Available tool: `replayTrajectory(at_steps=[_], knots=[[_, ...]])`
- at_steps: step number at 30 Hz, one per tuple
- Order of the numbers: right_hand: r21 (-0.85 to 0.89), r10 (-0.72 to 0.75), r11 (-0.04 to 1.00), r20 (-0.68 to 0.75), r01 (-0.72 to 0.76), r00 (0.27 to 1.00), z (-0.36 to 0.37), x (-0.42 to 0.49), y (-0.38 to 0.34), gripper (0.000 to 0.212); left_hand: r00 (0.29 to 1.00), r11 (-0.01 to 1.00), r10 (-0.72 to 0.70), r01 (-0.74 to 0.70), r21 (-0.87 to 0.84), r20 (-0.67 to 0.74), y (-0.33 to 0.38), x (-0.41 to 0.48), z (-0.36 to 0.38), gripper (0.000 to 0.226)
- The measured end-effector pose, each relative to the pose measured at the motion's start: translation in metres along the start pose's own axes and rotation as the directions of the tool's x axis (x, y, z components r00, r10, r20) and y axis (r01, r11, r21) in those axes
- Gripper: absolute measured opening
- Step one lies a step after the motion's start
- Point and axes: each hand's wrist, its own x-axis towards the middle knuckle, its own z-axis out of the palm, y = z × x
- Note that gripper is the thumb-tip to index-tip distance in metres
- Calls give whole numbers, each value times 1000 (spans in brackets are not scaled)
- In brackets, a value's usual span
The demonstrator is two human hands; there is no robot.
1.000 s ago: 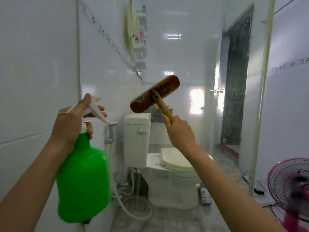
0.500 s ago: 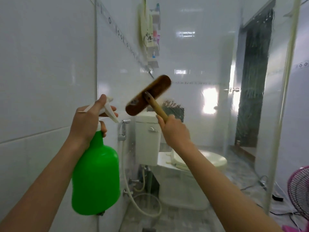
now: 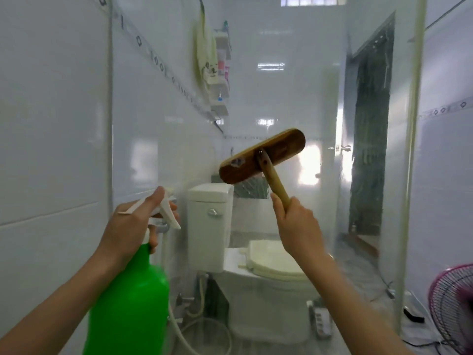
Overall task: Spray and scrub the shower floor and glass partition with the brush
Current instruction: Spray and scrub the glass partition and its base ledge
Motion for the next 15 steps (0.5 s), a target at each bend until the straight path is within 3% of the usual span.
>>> replayTrajectory(at_steps=[3, 5, 7, 12, 15], knots=[[-47, 40, 998, -12, -41, 999, -13, -11, 39, 47, 997, 999, -3, 7, -48, 81, 3, 14, 27, 59], [-97, 164, 982, 39, -159, 986, -20, -48, 76, 50, 989, 996, 15, -2, -84, 148, 6, 19, 42, 73], [-137, 236, 965, 72, -224, 969, -27, -74, 97, 52, 989, 991, 35, -16, -133, 146, 6, 19, 54, 66], [-31, 4, 999, -20, -4, 1000, -29, -46, 100, 46, 994, 973, 32, -7, -230, 104, -8, -9, 77, 43], [-3, -7, 1000, -34, 7, 999, -19, -64, 126, 50, 999, 966, -9, 16, -259, 32, -36, -41, 83, 43]])
